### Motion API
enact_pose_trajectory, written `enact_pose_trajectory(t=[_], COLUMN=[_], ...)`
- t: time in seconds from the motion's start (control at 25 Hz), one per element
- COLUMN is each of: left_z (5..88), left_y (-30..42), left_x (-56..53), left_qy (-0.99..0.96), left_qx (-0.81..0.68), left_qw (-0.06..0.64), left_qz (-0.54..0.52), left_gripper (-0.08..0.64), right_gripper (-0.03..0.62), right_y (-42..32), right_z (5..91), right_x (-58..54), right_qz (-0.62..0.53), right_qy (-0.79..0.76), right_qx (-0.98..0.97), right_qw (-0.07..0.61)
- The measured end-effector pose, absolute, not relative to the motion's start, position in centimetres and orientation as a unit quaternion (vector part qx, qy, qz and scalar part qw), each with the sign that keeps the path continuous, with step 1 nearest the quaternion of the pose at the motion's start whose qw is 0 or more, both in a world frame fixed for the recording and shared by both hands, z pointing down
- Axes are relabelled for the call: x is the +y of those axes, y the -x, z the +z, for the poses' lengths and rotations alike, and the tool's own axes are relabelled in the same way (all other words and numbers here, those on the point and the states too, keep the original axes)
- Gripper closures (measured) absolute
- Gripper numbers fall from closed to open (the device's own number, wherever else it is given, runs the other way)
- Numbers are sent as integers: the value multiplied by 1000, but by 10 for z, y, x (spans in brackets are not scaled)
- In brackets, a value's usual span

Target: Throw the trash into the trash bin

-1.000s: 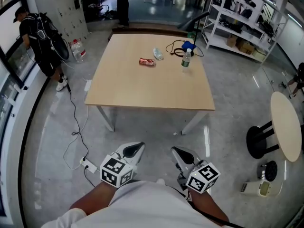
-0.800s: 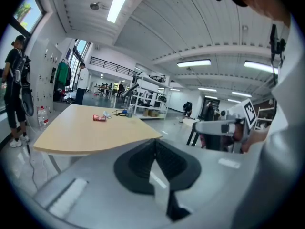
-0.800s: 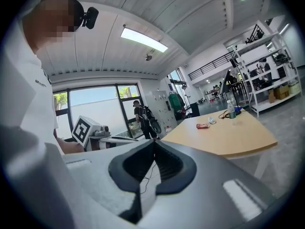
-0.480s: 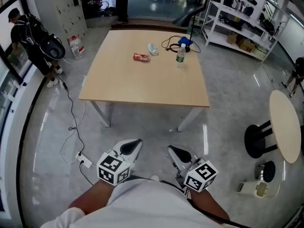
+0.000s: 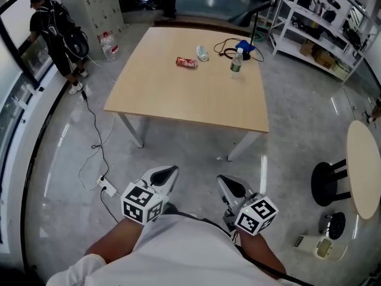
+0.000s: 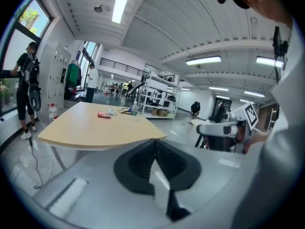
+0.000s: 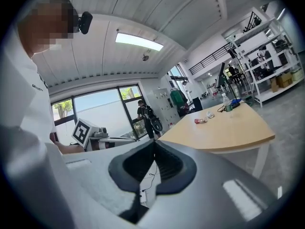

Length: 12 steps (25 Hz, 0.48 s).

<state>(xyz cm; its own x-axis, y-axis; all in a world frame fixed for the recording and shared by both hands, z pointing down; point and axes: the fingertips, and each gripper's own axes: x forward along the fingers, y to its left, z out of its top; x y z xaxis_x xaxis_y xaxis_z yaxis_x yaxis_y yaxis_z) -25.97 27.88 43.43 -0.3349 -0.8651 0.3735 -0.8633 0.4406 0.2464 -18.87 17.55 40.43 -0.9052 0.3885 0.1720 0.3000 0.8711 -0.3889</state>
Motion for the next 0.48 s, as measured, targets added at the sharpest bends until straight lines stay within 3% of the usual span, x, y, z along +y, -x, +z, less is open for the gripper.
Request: enact_pose_trajectory(t=[0.48], left_z=[438], left_y=[303], left_x=[261], left_qy=[-517], left_qx=[-822], left_qw=[240], left_qz=[-22], left_gripper=[554], right_gripper=[591], right_y=[219], right_z=[421], right_x=[164], right_qz=[196], right_qy=[175], right_qx=[-955], right_qw=[136])
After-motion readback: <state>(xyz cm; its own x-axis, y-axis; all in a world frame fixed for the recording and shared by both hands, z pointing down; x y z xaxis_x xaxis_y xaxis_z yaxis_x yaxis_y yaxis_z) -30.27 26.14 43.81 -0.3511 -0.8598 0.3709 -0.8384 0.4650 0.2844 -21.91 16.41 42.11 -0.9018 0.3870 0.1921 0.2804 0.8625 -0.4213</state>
